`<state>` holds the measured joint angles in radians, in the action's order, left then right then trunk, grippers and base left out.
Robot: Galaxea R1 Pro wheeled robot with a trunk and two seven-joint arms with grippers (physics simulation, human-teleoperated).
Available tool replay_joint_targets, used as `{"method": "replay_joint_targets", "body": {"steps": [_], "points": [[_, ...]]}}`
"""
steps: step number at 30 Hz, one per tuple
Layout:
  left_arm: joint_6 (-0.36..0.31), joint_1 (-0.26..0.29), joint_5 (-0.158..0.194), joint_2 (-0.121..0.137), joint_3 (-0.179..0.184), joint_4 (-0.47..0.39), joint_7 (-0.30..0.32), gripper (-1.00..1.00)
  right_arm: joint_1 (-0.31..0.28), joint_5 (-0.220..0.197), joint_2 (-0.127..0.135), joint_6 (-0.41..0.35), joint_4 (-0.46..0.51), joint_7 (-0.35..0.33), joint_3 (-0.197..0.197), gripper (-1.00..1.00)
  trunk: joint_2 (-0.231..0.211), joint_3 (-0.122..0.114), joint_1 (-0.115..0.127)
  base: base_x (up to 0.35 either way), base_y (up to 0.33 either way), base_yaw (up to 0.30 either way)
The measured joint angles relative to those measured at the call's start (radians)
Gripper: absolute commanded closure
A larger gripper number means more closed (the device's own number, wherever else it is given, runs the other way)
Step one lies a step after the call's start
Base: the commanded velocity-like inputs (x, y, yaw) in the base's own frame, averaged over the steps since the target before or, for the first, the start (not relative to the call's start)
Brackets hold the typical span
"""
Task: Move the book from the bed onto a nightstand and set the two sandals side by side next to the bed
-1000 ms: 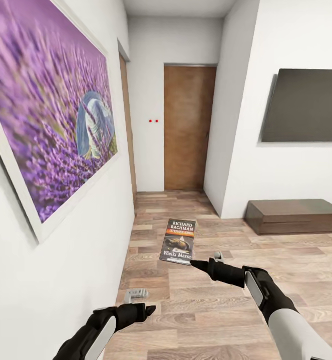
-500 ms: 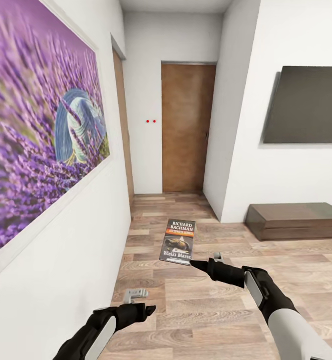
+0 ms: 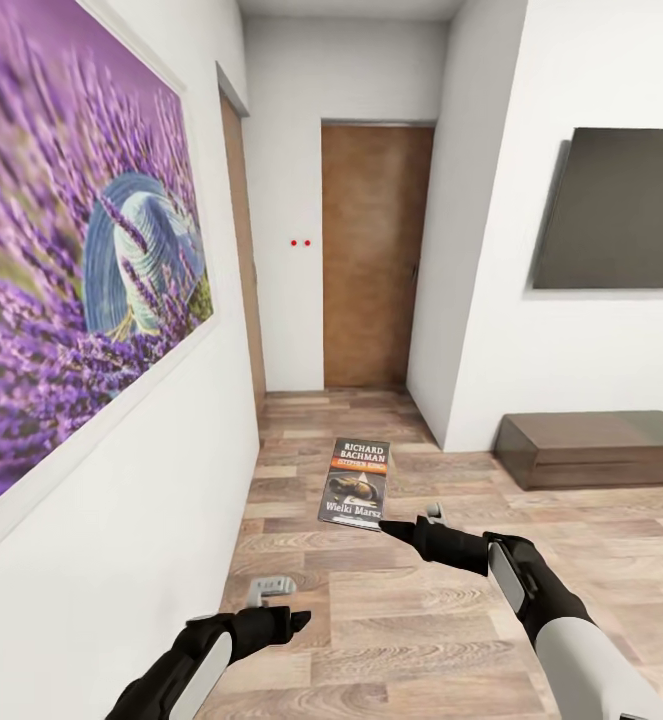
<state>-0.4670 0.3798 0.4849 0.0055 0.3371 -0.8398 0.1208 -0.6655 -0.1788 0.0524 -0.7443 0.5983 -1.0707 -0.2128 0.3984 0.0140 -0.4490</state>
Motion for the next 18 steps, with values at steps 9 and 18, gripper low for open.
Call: {"method": "replay_joint_targets", "body": {"steps": [9, 18], "points": [[0.000, 0.000, 0.000, 0.000, 0.000, 0.000, 0.000, -1.00, 0.000, 0.000, 0.001, 0.000, 0.000, 0.000, 0.000, 1.00, 0.000, 0.000, 0.000, 0.316, 0.043, 0.000], [0.000, 0.000, 0.000, 0.000, 0.001, 0.000, 0.000, -1.00, 0.000, 0.000, 0.001, 0.000, 0.000, 0.000, 0.000, 1.00, 0.000, 0.000, 0.000, 0.327, -0.050, 0.000]]}}
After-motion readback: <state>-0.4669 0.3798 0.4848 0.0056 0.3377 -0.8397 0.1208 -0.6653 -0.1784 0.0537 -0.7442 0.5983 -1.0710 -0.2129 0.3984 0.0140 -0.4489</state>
